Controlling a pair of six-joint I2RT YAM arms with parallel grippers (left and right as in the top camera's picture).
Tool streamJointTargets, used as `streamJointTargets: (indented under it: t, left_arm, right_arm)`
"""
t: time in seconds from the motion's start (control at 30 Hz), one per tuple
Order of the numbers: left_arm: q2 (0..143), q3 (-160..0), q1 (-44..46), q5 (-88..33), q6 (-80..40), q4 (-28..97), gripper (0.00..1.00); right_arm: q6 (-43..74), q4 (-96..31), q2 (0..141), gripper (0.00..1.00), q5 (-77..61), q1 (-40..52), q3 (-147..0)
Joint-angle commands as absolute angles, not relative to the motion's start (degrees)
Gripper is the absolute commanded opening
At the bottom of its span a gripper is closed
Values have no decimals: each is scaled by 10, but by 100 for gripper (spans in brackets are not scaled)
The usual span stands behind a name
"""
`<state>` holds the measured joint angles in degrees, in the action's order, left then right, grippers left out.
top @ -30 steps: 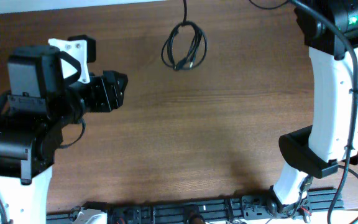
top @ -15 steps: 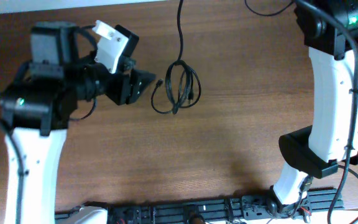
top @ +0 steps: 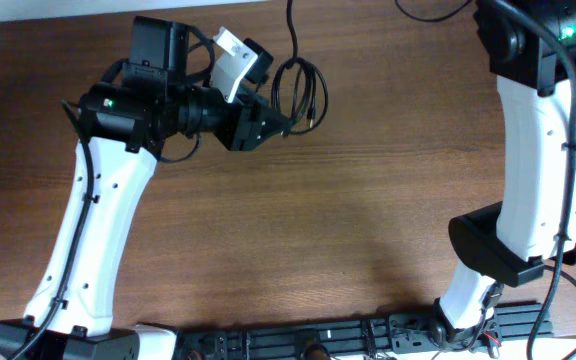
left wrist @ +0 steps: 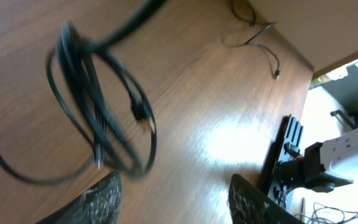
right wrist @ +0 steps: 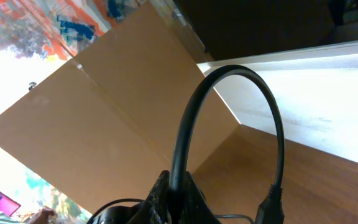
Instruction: Untangle cables
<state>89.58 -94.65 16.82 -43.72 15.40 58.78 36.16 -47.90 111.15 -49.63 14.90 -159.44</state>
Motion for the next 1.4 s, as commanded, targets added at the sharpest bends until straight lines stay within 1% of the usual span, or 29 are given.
streamJointTargets:
  t: [0.0,0.07,0.13,0.27,0.37,0.53,0.57,0.6,0.63,0.67,0.87,1.17,1.37]
  left_arm:
    - [897,-943,168,-452,148,575,47]
    - [897,-943,168,-452,149,575,44]
    - [898,-943,168,-450,149,575,48]
    - [898,-943,168,-447,149,575,51]
    - [901,-943,172,-422,149,575,55]
    - [906,-938,180,-413,149,575,51]
    - [908,-937,180,-403,149,575,45]
    - [910,-936,180,-398,148,576,33]
    - [913,-935,180,-399,147,577,12]
    - [913,-934,181,-398,141,579,0]
    - [913,-934,181,-400,129,582,0]
    - [913,-934,178,-269,129,619,0]
    - [913,-934,140,-250,129,627,0]
  right_arm:
    - [365,-473,1098,4,-504,155,-1604]
    - [366,-473,1098,4,-505,157,-1604]
    - [366,-473,1098,4,-506,157,-1604]
    - [370,-473,1098,4,-509,159,-1604]
    - [370,-469,1098,4,-511,170,-1604]
    - [400,-421,1098,4,-525,185,-1604]
    - [400,-413,1098,4,-526,188,-1604]
    - [400,-411,1097,4,-526,190,-1604]
    - [399,-411,1097,4,-526,192,-1604]
    - [399,-413,1097,4,-526,192,-1604]
    - [390,-417,1098,4,-518,164,-1604]
    - [391,-429,1097,4,-558,8,-1604]
    - [395,-429,1096,4,-586,-107,-1604]
